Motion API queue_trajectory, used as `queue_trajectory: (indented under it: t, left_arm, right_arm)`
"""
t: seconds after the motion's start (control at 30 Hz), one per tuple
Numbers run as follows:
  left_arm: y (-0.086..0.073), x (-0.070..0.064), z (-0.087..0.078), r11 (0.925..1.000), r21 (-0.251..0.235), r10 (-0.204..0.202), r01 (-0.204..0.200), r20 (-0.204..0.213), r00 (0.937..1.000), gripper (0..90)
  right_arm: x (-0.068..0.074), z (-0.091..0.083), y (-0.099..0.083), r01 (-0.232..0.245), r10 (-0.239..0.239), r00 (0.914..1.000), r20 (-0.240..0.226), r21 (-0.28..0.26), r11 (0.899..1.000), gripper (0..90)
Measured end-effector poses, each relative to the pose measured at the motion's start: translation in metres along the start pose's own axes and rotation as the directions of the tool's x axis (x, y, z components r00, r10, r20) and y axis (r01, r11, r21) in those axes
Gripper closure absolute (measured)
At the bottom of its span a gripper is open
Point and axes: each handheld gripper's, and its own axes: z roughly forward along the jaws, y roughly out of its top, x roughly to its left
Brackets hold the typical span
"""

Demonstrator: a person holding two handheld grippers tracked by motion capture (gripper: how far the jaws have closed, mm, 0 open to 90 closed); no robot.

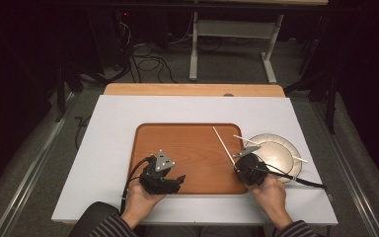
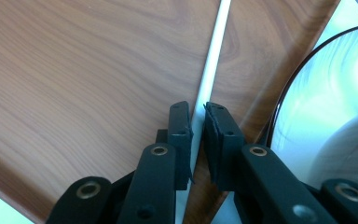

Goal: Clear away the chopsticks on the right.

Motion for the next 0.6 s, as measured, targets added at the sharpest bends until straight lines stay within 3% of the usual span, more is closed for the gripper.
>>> queue_trajectory:
  t: [0.13,0.3,0.5,0.6]
  left_arm:
    - [0.000,-0.002,0.000,1.0000,0.002,0.007,-0.007,0.001,1.0000,34.5]
    - [0.000,0.000,0.000,1.0000,0.003,0.004,-0.004,-0.003,1.0000,34.4]
    - [-0.001,-0.001,0.000,1.0000,0.004,0.006,-0.006,-0.002,1.0000,34.4]
    - [0.000,0.000,0.000,1.0000,0.001,-0.001,0.001,-0.004,1.0000,34.5]
  right_arm:
    - [0.000,0.000,-0.001,-0.003,0.003,1.0000,0.007,-0.004,1.000,78.5]
    - [0.000,-0.004,-0.002,0.008,-0.009,0.9998,-0.018,-0.017,1.000,74.4]
    - [-0.002,-0.020,-0.004,0.006,-0.012,0.9972,-0.074,-0.079,0.997,74.7]
    - [-0.004,-0.031,-0.004,0.003,-0.020,0.9906,-0.135,-0.130,0.992,74.7]
